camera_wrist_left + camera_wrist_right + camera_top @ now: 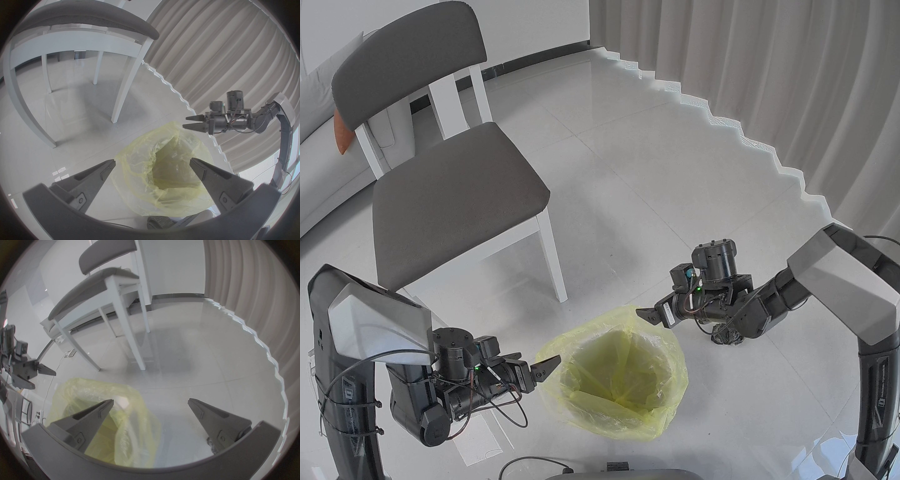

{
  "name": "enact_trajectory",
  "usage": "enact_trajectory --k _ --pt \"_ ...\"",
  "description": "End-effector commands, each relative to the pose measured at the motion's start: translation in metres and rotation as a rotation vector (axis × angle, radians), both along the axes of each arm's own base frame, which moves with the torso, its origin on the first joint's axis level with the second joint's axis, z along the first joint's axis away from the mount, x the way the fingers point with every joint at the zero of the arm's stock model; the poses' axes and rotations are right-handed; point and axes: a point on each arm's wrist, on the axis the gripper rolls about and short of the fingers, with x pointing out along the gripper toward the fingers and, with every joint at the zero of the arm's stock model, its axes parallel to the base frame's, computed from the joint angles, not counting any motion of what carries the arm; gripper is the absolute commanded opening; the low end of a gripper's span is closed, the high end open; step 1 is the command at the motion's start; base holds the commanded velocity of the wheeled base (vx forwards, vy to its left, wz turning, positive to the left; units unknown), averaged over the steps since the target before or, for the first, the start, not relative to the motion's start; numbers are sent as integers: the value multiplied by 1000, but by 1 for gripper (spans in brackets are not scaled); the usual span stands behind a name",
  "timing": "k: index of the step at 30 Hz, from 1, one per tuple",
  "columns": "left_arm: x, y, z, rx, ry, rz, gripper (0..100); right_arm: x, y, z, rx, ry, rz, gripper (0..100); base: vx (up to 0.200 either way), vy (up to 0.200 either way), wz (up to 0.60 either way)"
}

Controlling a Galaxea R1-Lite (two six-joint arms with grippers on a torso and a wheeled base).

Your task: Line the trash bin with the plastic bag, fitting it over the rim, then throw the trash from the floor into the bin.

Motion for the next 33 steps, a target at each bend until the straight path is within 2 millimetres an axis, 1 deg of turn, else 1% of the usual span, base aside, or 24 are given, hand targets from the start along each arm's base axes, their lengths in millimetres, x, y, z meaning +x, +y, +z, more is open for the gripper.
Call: enact_trajectory --k 1,4,5,6,7,8,10,12,19,24,25,30,33 --pt "10 10 -7 -10 1 15 100 -32 -41 29 -17 63 -72 100 0 0 0" --pt "17 14 -13 -5 13 26 100 -50 -58 23 -61 151 -109 100 0 0 0" --pt "17 14 -13 -5 13 26 100 -50 -58 23 -61 151 -109 100 0 0 0" --pt "21 16 -15 -4 23 31 100 -59 -64 18 -76 192 -114 100 0 0 0" --pt "21 16 -15 -4 23 31 100 -59 -64 18 -76 192 -114 100 0 0 0" --pt "22 16 -17 0 39 30 100 -70 -66 8 -94 234 -111 100 0 0 0" --pt "23 15 -17 -2 46 18 100 -79 -68 0 -113 269 -105 100 0 0 0" --pt "24 13 -17 -6 44 8 100 -83 -68 -4 -121 289 -99 100 0 0 0" --pt "32 7 -23 0 63 -7 100 -100 -63 -18 -136 329 -61 100 0 0 0" --pt "32 5 -22 -2 60 -13 100 -102 -57 -22 -126 304 -46 100 0 0 0" --pt "32 3 -23 -1 62 -19 100 -103 -51 -24 -119 289 -29 100 0 0 0" --pt "30 -1 -28 3 74 -34 100 -105 -39 -36 -114 308 -19 100 0 0 0" --pt "29 -3 -29 5 78 -40 100 -107 -39 -41 -127 318 -12 100 0 0 0"
